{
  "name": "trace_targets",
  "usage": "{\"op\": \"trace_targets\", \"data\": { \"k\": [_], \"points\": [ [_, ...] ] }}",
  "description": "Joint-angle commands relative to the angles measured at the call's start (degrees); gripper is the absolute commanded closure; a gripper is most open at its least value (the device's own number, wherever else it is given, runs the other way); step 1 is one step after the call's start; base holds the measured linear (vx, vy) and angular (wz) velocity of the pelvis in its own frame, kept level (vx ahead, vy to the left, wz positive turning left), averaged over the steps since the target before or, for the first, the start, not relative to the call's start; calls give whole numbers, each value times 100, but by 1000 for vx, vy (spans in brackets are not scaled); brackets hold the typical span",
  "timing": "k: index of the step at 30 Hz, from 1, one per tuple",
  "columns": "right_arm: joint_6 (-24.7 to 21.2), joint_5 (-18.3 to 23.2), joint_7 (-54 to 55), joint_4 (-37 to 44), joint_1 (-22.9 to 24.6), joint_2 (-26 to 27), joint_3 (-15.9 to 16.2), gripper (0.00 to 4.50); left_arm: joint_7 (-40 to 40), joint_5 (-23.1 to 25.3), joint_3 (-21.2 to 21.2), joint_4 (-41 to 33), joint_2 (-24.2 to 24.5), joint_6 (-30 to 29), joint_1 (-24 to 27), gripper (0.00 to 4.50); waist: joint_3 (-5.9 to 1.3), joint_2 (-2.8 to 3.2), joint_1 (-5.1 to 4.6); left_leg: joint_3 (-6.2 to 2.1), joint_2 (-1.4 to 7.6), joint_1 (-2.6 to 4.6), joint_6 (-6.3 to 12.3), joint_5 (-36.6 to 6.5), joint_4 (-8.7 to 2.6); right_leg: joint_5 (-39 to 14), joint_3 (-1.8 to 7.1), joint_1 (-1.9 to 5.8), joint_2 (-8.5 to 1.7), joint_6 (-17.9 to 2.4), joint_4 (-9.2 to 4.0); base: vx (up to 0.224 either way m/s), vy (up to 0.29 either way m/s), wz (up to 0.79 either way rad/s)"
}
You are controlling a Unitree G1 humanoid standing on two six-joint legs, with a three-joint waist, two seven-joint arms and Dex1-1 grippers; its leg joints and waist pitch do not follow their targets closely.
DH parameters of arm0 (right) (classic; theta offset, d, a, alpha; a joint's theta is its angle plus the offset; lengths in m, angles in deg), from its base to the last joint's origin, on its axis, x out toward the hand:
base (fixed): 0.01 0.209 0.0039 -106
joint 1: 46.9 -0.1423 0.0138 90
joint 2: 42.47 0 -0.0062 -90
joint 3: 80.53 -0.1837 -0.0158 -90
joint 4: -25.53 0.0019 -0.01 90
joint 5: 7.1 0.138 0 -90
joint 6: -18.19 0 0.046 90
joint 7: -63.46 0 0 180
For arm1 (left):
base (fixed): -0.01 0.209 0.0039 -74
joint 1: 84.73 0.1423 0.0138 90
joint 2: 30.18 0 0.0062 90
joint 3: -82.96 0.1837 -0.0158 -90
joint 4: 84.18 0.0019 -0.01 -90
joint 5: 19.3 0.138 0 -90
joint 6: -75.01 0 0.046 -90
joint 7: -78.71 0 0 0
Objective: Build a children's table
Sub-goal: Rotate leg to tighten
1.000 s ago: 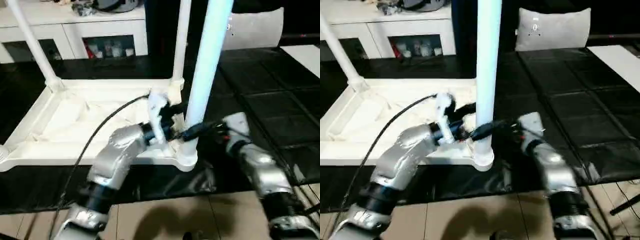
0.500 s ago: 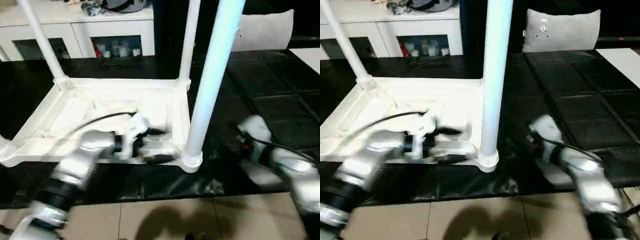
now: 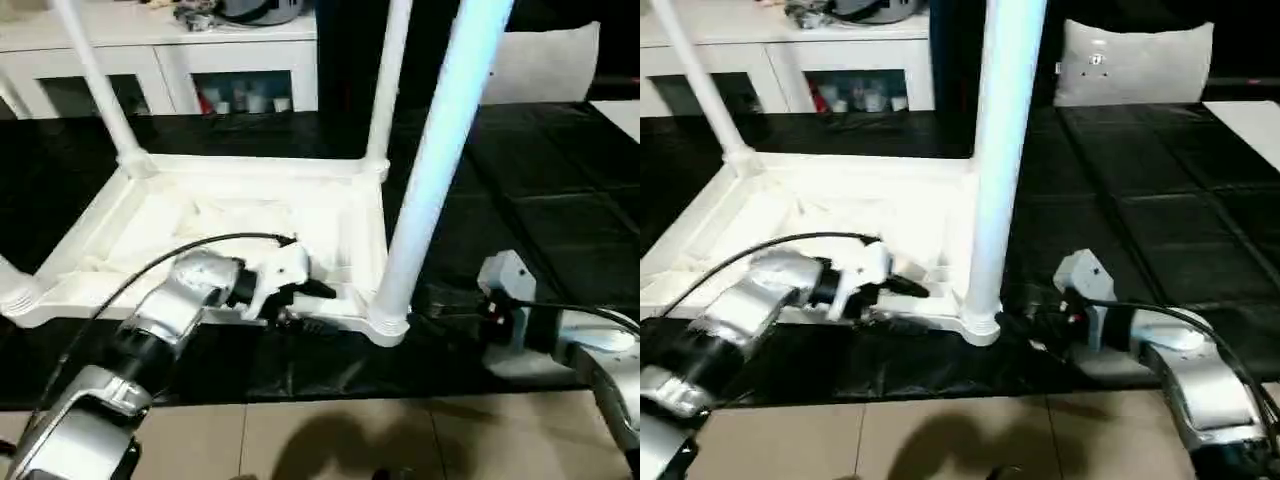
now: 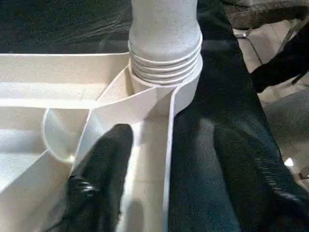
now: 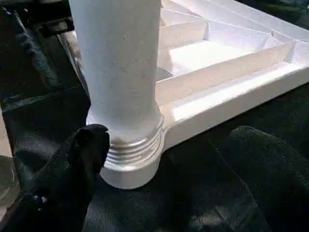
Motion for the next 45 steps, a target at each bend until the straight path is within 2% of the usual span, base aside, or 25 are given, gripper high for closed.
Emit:
{"op": "trace_targets", "data": {
  "k": [1, 5, 9, 12, 14, 17, 24, 25, 28, 29, 31, 32, 33, 35, 37, 38, 40, 45],
  "points": [
    [-62, 85, -50, 203, 18, -32, -57, 0, 10, 65, 30, 121, -24, 47, -124, 205, -396, -81, 32, 60, 12, -86, 585, -875, -382, -2266, 214, 423, -234, -664, -452, 0, 0, 0],
    [-76, 97, -112, 284, 87, -33, 25, 0, -2, 241, 85, 566, -184, 108, -271, 216, -389, -85, 35, 60, 0, -86, 605, -896, -380, -2416, 194, 415, -222, -568, -487, 0, 0, 0],
    [-49, 107, -126, 269, 75, -54, 56, 0, 158, 484, 140, 1036, -250, 377, -446, 258, -389, -94, 42, 55, -15, -92, 599, -903, -373, -2513, 177, 418, -218, -501, -511, 0, 0, 0],
    [-43, 116, -132, 263, 63, -48, 56, 0, 190, 543, 146, 1153, -268, 460, -488, 271, -395, -97, 47, 52, -2, -82, 599, -898, -378, -2470, 182, 415, -225, -519, -502, 0, 0, 0],
    [-43, 106, -137, 287, 55, -16, 74, 0, 219, 659, 146, 1405, -307, 623, -563, 296, -397, -97, 60, 51, 1, -83, 605, -888, -376, -2438, 183, 420, -232, -536, -495, 0, 0, 0],
    [-29, 105, -163, 287, 56, -6, 76, 0, 188, 708, 128, 1528, -313, 708, -600, 305, -394, -103, 81, 54, 1, -86, 604, -869, -377, -2457, 184, 423, -235, -532, -497, 0, 0, 0],
    [-3, 103, -266, 216, -41, 7, 156, 0, 86, 812, 139, 1743, -275, 861, -657, 378, -368, -123, 78, 57, -20, -75, 566, -1030, -376, -2853, 158, 406, -237, -378, -555, 0, 0, 0],
    [19, 66, -329, 151, -132, 13, 228, 0, 65, 854, 153, 1813, -279, 926, -668, 383, -364, -137, 66, 54, -25, -79, 571, -1056, -376, -2917, 147, 403, -230, -345, -567, 0, 0, 0],
    [51, 33, -368, 100, -188, 14, 271, 0, 62, 876, 151, 1868, -293, 969, -678, 391, -357, -122, 50, 56, -30, -64, 555, -1128, -369, -3064, 132, 384, -230, -302, -592, 0, 0, 0],
    [10, 68, -463, -10, -333, 41, 313, 0, 18, 878, 159, 1872, -297, 986, -682, 417, -362, -130, 39, 51, -26, -64, 555, -1134, -370, -3064, 128, 386, -232, -312, -585, 0, 0, 0],
    [-21, 125, -583, -119, -448, 67, 342, 0, -51, 843, 130, 1874, -323, 1021, -681, 424, -357, -131, 30, 53, -30, -59, 556, -1160, -364, -3121, 121, 379, -234, -309, -597, 0, 0, 0],
    [-15, 145, -647, -185, -503, 79, 358, 0, -124, 800, 109, 1845, -338, 1011, -672, 428, -362, -127, 29, 52, -22, -58, 561, -1147, -365, -3100, 129, 381, -240, -324, -595, 0, 0, 0],
    [-1, 163, -729, -275, -574, 95, 380, 27, -228, 750, 100, 1797, -348, 1001, -656, 439, -363, -128, 32, 54, -19, -56, 568, -1134, -366, -3062, 135, 378, -238, -335, -593, 0, 0, 0],
    [34, 182, -909, -474, -721, 119, 438, 34, -464, 681, 133, 1683, -353, 1016, -609, 445, -383, -170, 26, 42, 7, -92, 607, -1030, -378, -2825, 146, 409, -251, -443, -542, 0, 0, 0],
    [97, 158, -1034, -650, -855, 118, 513, 46, -636, 678, 180, 1617, -358, 1064, -566, 450, -407, -158, 48, 37, 36, -78, 646, -890, -382, -2491, 180, 407, -268, -615, -472, 0, 0, 0],
    [99, 163, -1100, -748, -930, 129, 544, 78, -710, 691, 221, 1575, -352, 1090, -540, 450, -422, -147, 62, 46, 50, -77, 685, -772, -378, -2219, 198, 411, -267, -735, -436, 0, 0, 0],
    [125, 163, -1246, -932, -1062, 152, 598, 83, -791, 750, 292, 1525, -339, 1163, -505, 450, -428, -141, 78, 54, 61, -87, 732, -630, -374, -1896, 212, 421, -266, -908, -383, 0, 0, 0],
    [142, 135, -1627, -1284, -1320, 225, 756, 127, -864, 813, 317, 1470, -365, 1266, -460, 450, -440, -125, 174, 72, 80, -75, 745, -549, -368, -1540, 233, 435, -274, -1105, -327, 0, 0, 0]
  ]
}}
